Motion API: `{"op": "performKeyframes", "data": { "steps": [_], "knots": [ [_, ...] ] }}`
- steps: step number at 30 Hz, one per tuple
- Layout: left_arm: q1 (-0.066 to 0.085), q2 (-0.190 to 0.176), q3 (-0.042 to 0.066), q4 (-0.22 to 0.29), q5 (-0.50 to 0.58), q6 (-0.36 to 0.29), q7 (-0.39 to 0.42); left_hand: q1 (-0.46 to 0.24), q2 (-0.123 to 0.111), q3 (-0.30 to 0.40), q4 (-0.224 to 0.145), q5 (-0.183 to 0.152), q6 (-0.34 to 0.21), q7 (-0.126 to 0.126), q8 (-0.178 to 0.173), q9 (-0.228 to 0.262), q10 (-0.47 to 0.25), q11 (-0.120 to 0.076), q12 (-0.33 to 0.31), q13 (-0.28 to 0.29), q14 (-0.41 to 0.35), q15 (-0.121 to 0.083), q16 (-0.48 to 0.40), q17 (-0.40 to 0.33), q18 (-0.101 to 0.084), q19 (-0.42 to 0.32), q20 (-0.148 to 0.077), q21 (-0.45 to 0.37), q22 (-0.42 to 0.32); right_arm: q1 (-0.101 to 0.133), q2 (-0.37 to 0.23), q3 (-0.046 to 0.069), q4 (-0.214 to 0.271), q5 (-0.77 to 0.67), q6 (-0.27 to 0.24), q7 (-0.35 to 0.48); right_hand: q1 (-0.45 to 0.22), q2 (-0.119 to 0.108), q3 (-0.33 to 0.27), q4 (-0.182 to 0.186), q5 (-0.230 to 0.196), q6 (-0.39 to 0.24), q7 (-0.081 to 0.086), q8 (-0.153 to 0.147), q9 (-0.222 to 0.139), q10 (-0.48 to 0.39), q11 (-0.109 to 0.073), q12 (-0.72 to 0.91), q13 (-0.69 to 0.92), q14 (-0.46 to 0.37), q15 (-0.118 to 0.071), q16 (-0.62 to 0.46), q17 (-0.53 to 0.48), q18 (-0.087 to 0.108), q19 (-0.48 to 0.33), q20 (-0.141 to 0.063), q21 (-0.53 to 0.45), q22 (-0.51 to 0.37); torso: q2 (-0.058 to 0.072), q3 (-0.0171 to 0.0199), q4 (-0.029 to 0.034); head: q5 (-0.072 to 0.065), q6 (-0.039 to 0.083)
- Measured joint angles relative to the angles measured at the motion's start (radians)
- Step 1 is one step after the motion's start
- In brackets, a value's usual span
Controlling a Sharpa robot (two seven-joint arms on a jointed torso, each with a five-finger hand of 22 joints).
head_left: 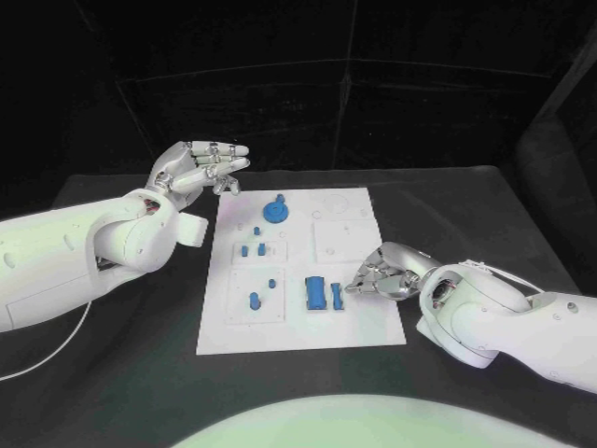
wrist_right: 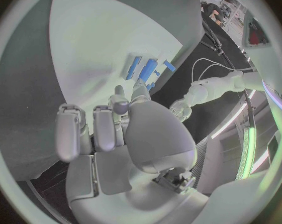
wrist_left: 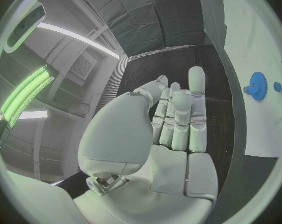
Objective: Assemble the parts on the task board
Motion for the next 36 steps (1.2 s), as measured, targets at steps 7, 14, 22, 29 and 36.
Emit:
{"op": "performKeyframes", "data": {
  "steps": [7,14,22,29,36],
  "knots": [
    [-0.001,0.009,-0.002,-0.022,0.005,-0.001,0.0,-0.01,0.002,-0.01,0.007,0.0,-0.016,0.009,0.005,0.0,-0.049,0.012,-0.009,-0.015,-0.115,0.015,-0.099,-0.135,0.0,-0.058,0.012,-0.044,-0.021,0.057,0.005,0.0,-0.143,0.383,-0.038,0.359,0.138,0.037,0.019,-0.071,0.037,-0.055,0.036,-0.043,-0.008,-0.232,0.027,-0.431,-0.338,-0.155,0.031,-0.515,-0.556,0.135,-0.369,0.022,-0.506,-0.31,-0.015,-0.0002,-0.0004,-0.014,0.046],
    [-0.013,0.042,-0.002,-0.085,0.032,-0.006,0.0,-0.01,0.002,-0.001,0.016,0.0,-0.02,0.009,0.012,-0.002,-0.064,0.029,-0.062,-0.033,-0.235,0.036,-0.407,-0.306,-0.005,-0.221,0.043,-0.222,-0.143,0.103,0.104,0.002,-0.377,0.732,0.004,0.654,0.217,0.073,0.004,-0.083,0.002,-0.072,0.095,-0.125,-0.055,-0.244,0.1,-0.782,-0.744,-0.35,0.107,-1.007,-0.847,0.141,-0.553,0.112,-0.964,-0.652,-0.044,-0.0025,0.0033,-0.023,0.105],
    [-0.037,0.104,-0.001,-0.184,0.06,-0.003,0.003,-0.049,-0.011,0.006,0.063,0.0,-0.005,0.007,-0.026,-0.007,0.015,0.035,-0.189,-0.035,-0.23,0.089,-0.749,-0.446,-0.005,-0.339,0.11,-0.438,-0.338,0.115,0.257,0.024,-0.603,0.933,0.068,0.839,0.212,0.088,-0.02,-0.12,-0.002,-0.062,0.103,-0.172,-0.113,-0.212,0.126,-0.888,-0.975,-0.373,0.168,-1.227,-1.009,0.141,-0.531,0.147,-1.173,-0.836,-0.074,-0.0031,0.0047,-0.014,0.172],
    [-0.05,0.144,-0.001,-0.24,0.079,-0.007,-0.001,-0.141,-0.015,-0.122,0.135,0.0,-0.123,-0.011,-0.093,-0.01,-0.113,0.106,-0.294,-0.034,-0.329,0.159,-0.932,-0.52,-0.005,-0.49,0.166,-0.54,-0.461,0.115,0.352,0.029,-0.719,1.011,0.119,0.908,0.12,0.084,-0.021,-0.169,-0.002,-0.069,0.109,-0.172,-0.151,-0.247,0.149,-0.913,-1.045,-0.412,0.193,-1.282,-1.107,0.141,-0.522,0.178,-1.284,-0.94,-0.088,0.0008,0.0035,-0.006,0.21],
    [-0.056,0.169,-0.001,-0.257,0.093,-0.021,-0.008,-0.12,0.019,-0.175,0.149,0.0,-0.155,-0.002,-0.096,-0.011,-0.143,0.11,-0.299,-0.033,-0.334,0.161,-1.004,-0.546,-0.005,-0.501,0.173,-0.532,-0.506,0.115,0.388,0.03,-0.768,1.042,0.153,0.936,0.093,0.092,-0.01,-0.196,-0.002,-0.069,0.109,-0.172,-0.167,-0.265,0.152,-0.916,-1.048,-0.427,0.202,-1.281,-1.144,0.141,-0.513,0.186,-1.321,-0.98,-0.09,0.0025,0.0033,0.019,0.27]
  ]
}}
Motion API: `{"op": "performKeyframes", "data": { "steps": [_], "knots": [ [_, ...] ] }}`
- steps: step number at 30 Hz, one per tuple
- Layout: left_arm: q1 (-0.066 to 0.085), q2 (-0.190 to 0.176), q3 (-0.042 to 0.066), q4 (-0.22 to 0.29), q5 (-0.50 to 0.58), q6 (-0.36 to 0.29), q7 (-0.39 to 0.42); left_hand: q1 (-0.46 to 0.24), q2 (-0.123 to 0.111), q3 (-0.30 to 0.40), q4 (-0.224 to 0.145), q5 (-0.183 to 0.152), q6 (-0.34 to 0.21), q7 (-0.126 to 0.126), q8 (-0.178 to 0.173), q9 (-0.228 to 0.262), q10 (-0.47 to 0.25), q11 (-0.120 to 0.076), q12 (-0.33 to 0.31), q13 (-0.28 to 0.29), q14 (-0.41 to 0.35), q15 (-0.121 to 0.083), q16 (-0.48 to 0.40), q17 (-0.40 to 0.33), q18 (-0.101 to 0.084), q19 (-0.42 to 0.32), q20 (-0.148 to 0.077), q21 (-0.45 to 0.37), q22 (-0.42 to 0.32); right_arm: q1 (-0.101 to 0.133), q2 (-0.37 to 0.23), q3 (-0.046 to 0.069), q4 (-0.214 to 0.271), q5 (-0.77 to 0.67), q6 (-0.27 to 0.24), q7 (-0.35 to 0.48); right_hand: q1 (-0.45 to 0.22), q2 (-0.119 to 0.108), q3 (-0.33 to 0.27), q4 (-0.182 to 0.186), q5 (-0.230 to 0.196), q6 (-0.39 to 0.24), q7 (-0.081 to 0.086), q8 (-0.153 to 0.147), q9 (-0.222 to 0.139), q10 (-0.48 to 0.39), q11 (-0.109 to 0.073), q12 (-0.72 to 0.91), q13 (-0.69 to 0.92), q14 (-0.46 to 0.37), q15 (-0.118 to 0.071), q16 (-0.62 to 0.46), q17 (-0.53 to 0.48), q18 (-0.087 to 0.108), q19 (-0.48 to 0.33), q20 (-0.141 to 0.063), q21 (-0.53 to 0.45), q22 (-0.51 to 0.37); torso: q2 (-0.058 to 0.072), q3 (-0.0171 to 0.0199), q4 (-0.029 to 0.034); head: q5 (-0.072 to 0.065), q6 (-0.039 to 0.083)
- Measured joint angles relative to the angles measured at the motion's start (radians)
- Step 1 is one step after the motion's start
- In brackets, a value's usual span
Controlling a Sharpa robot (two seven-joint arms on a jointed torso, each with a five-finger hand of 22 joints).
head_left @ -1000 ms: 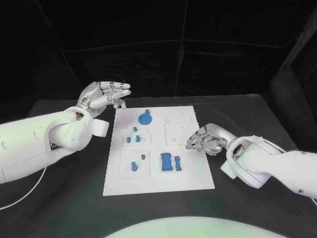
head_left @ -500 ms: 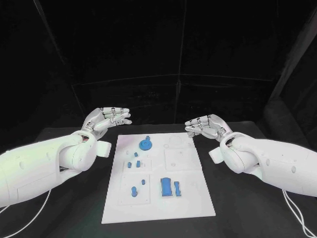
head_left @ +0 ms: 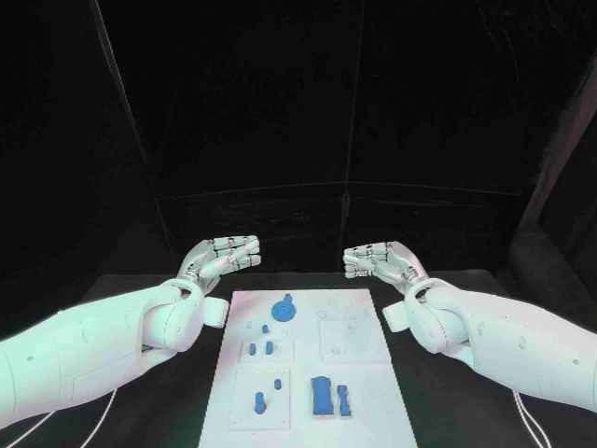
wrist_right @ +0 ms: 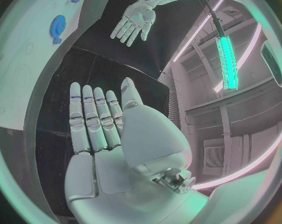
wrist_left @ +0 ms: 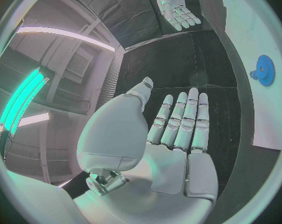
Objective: Assemble the parts on the task board
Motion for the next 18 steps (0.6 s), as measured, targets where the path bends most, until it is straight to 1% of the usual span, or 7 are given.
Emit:
{"op": "performKeyframes", "data": {
  "steps": [4,5,6,8,12,14,18],
  "knots": [
    [-0.004,-0.003,0.001,0.005,0.0,-0.002,-0.002,-0.159,0.03,-0.027,-0.017,-0.019,-0.099,-0.022,-0.024,-0.023,-0.106,-0.028,-0.024,-0.024,-0.104,-0.021,-0.021,-0.035,-0.002,-0.079,-0.035,-0.026,-0.036,-0.002,-0.005,0.0,0.009,0.0,-0.002,-0.002,-0.189,-0.02,0.032,-0.018,-0.019,-0.118,-0.022,-0.028,-0.028,-0.135,-0.021,-0.03,-0.025,-0.13,-0.021,-0.027,-0.028,0.0,-0.113,-0.028,-0.018,-0.042,0.0,0.0005,0.0,-0.001,-0.006],
    [-0.006,-0.005,0.004,0.009,0.0,-0.004,-0.002,-0.203,0.035,-0.033,-0.022,-0.024,-0.128,-0.027,-0.029,-0.029,-0.137,-0.035,-0.03,-0.03,-0.135,-0.027,-0.026,-0.042,-0.012,-0.103,-0.045,-0.032,-0.045,-0.003,-0.008,0.0,0.014,0.0,-0.004,-0.002,-0.235,-0.025,0.041,-0.02,-0.025,-0.148,-0.029,-0.032,-0.034,-0.168,-0.027,-0.035,-0.03,-0.163,-0.025,-0.032,-0.034,-0.001,-0.142,-0.036,-0.022,-0.052,0.0,0.001,0.0001,-0.001,-0.01],
    [-0.009,-0.007,0.008,0.017,-0.001,-0.007,-0.003,-0.26,0.041,-0.042,-0.032,-0.032,-0.166,-0.035,-0.036,-0.036,-0.177,-0.045,-0.037,-0.036,-0.176,-0.036,-0.032,-0.051,-0.024,-0.135,-0.058,-0.041,-0.058,-0.005,-0.013,0.001,0.023,0.002,-0.007,-0.003,-0.282,-0.03,0.051,-0.022,-0.031,-0.178,-0.036,-0.038,-0.039,-0.202,-0.033,-0.041,-0.035,-0.196,-0.03,-0.038,-0.039,-0.012,-0.173,-0.044,-0.026,-0.063,0.0,0.0017,0.0006,-0.002,-0.014],
    [-0.016,-0.01,0.017,0.034,-0.001,-0.016,-0.003,-0.34,0.047,-0.058,-0.051,-0.038,-0.22,-0.047,-0.043,-0.044,-0.234,-0.059,-0.045,-0.044,-0.232,-0.047,-0.043,-0.061,-0.024,-0.178,-0.077,-0.049,-0.075,-0.008,-0.023,0.005,0.047,0.006,-0.016,-0.003,-0.393,-0.043,0.072,-0.026,-0.043,-0.25,-0.052,-0.047,-0.049,-0.28,-0.046,-0.051,-0.044,-0.275,-0.041,-0.046,-0.05,-0.024,-0.244,-0.063,-0.05,-0.088,-0.001,0.0042,0.0028,-0.001,-0.026],
    [-0.038,-0.024,0.043,0.092,-0.005,-0.055,-0.003,-0.481,0.054,-0.081,-0.082,-0.046,-0.314,-0.067,-0.05,-0.053,-0.334,-0.082,-0.053,-0.053,-0.332,-0.067,-0.066,-0.074,-0.04,-0.255,-0.109,-0.059,-0.106,-0.016,-0.051,0.014,0.125,0.025,-0.053,-0.003,-0.552,-0.06,0.103,-0.03,-0.061,-0.352,-0.076,-0.052,-0.059,-0.393,-0.065,-0.06,-0.053,-0.387,-0.06,-0.053,-0.06,-0.04,-0.345,-0.091,-0.084,-0.123,-0.002,0.0112,0.0095,0.004,-0.05],
    [-0.055,-0.035,0.062,0.133,-0.009,-0.09,-0.004,-0.544,0.057,-0.091,-0.092,-0.046,-0.356,-0.076,-0.05,-0.056,-0.378,-0.093,-0.054,-0.056,-0.376,-0.077,-0.087,-0.078,-0.054,-0.289,-0.123,-0.059,-0.119,-0.022,-0.073,0.02,0.182,0.042,-0.086,-0.002,-0.622,-0.068,0.116,-0.031,-0.069,-0.397,-0.086,-0.056,-0.062,-0.442,-0.073,-0.061,-0.056,-0.436,-0.081,-0.055,-0.063,-0.048,-0.39,-0.103,-0.094,-0.138,-0.003,0.0147,0.0128,0.006,-0.058],
    [-0.092,-0.057,0.101,0.227,-0.02,-0.181,-0.004,-0.654,0.06,-0.106,-0.107,-0.05,-0.43,-0.107,-0.055,-0.059,-0.456,-0.111,-0.058,-0.058,-0.454,-0.102,-0.116,-0.082,-0.056,-0.35,-0.148,-0.064,-0.144,-0.035,-0.12,0.033,0.303,0.09,-0.172,0.002,-0.747,-0.108,0.14,-0.032,-0.109,-0.477,-0.105,-0.058,-0.066,-0.53,-0.103,-0.065,-0.059,-0.525,-0.113,-0.058,-0.066,-0.055,-0.469,-0.125,-0.103,-0.166,-0.004,0.0185,0.0162,0.007,-0.065]
  ]
}}
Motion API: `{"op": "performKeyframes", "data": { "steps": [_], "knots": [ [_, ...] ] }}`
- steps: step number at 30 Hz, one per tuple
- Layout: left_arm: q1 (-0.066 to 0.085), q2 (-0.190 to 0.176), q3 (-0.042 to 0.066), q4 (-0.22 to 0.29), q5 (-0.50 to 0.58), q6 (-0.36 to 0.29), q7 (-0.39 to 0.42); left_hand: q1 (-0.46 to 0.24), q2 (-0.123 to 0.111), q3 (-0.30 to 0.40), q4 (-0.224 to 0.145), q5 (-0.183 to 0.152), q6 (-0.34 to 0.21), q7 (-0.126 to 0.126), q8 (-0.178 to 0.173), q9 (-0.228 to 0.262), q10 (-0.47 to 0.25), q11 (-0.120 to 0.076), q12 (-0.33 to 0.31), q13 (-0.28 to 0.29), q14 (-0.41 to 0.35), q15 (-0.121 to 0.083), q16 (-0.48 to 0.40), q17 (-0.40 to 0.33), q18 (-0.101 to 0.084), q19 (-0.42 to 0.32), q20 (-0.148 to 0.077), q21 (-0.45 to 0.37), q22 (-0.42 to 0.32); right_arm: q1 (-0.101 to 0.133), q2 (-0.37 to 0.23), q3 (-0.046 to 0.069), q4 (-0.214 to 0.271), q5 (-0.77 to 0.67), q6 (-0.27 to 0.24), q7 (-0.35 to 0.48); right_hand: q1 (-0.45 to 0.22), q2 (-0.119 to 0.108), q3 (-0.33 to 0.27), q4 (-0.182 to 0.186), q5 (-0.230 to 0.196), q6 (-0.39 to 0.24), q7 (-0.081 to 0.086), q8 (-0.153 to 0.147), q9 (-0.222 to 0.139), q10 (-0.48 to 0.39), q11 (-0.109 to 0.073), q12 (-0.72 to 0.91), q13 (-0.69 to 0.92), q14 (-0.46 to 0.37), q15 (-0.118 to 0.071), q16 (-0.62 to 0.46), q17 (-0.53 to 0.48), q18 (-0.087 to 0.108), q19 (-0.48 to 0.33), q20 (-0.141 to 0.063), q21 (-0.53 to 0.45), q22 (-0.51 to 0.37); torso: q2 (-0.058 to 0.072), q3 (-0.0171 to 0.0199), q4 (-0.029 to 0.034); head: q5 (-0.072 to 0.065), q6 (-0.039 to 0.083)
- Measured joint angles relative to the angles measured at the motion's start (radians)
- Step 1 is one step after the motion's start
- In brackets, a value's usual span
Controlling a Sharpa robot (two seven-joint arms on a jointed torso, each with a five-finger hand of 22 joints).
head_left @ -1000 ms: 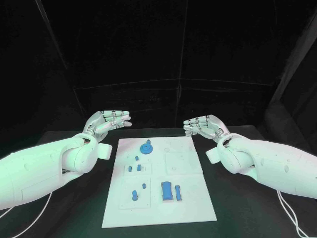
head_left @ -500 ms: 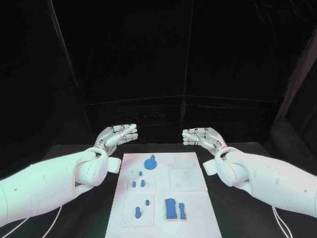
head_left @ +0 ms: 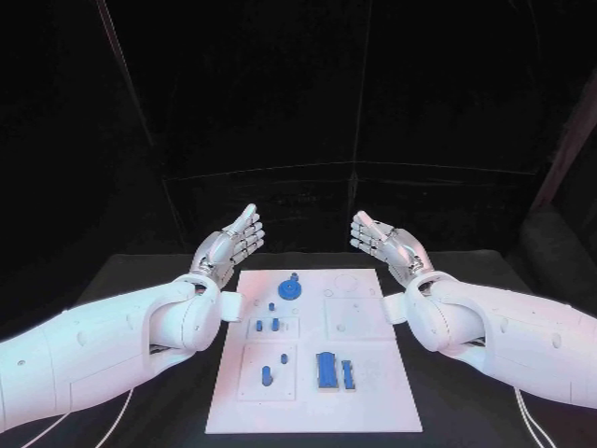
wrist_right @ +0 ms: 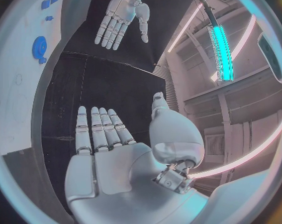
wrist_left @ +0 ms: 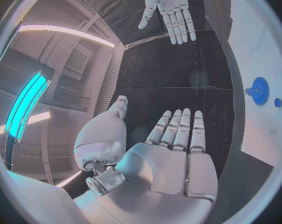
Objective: Assemble the parts on the task board
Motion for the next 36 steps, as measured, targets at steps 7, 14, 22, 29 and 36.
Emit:
{"op": "performKeyframes", "data": {
  "steps": [7,14,22,29,36],
  "knots": [
    [-0.044,-0.027,0.046,0.117,-0.024,-0.168,0.0,-0.161,0.002,-0.064,-0.009,0.0,-0.107,-0.049,-0.003,-0.002,-0.113,-0.06,0.0,-0.002,-0.113,-0.055,-0.022,-0.003,-0.061,-0.088,-0.036,-0.001,-0.035,-0.015,-0.051,0.015,0.139,0.087,-0.153,0.011,-0.187,-0.038,0.034,-0.001,-0.037,-0.119,-0.057,0.0,-0.002,-0.132,-0.051,0.0,-0.002,-0.132,-0.026,-0.004,-0.002,-0.016,-0.119,-0.034,-0.011,-0.041,0.0,0.0017,0.0015,0.0,-0.002],
    [-0.057,-0.034,0.058,0.152,-0.039,-0.268,0.0,-0.279,0.003,-0.081,-0.012,-0.004,-0.186,-0.064,-0.004,-0.003,-0.197,-0.09,-0.004,-0.003,-0.198,-0.073,-0.027,-0.004,-0.093,-0.156,-0.092,-0.004,-0.096,-0.018,-0.063,0.018,0.172,0.136,-0.236,0.018,-0.325,-0.049,0.09,-0.002,-0.048,-0.208,-0.093,-0.004,-0.002,-0.229,-0.065,-0.004,-0.003,-0.23,-0.034,-0.004,-0.003,-0.074,-0.206,-0.096,-0.011,-0.082,0.0,0.002,0.002,0.0,-0.001],
    [-0.057,-0.035,0.059,0.152,-0.046,-0.303,0.001,-0.376,0.003,-0.087,-0.012,-0.004,-0.252,-0.069,-0.004,-0.002,-0.266,-0.101,-0.004,-0.003,-0.266,-0.078,-0.027,-0.004,-0.093,-0.205,-0.131,-0.004,-0.125,-0.018,-0.064,0.018,0.173,0.158,-0.266,0.021,-0.435,-0.052,0.121,-0.002,-0.049,-0.279,-0.105,-0.004,-0.003,-0.307,-0.072,-0.004,-0.003,-0.307,-0.036,-0.004,-0.003,-0.094,-0.277,-0.118,-0.011,-0.139,0.0,0.0021,0.002,0.0,-0.001],
    [-0.057,-0.035,0.059,0.152,-0.048,-0.315,0.001,-0.434,0.003,-0.089,-0.015,-0.004,-0.289,-0.071,-0.004,-0.002,-0.306,-0.103,-0.004,-0.003,-0.305,-0.081,-0.027,-0.004,-0.093,-0.234,-0.138,-0.004,-0.132,-0.018,-0.064,0.018,0.173,0.165,-0.275,0.022,-0.505,-0.054,0.129,-0.003,-0.049,-0.322,-0.109,-0.004,-0.003,-0.356,-0.071,-0.004,-0.003,-0.356,-0.036,-0.004,-0.003,-0.094,-0.319,-0.124,-0.011,-0.154,0.0,0.0021,0.0021,0.0,-0.001],
    [-0.057,-0.035,0.059,0.153,-0.05,-0.32,0.001,-0.477,0.006,-0.089,-0.015,-0.004,-0.318,-0.071,-0.004,-0.003,-0.336,-0.105,-0.004,-0.003,-0.336,-0.082,-0.027,-0.004,-0.093,-0.292,-0.14,-0.004,-0.134,-0.018,-0.064,0.018,0.173,0.168,-0.279,0.023,-0.56,-0.054,0.134,-0.001,-0.049,-0.355,-0.109,-0.004,-0.003,-0.392,-0.072,-0.004,-0.003,-0.393,-0.037,-0.004,-0.003,-0.109,-0.351,-0.123,-0.011,-0.159,0.0,0.0021,0.0021,0.0,-0.001]
  ]
}}
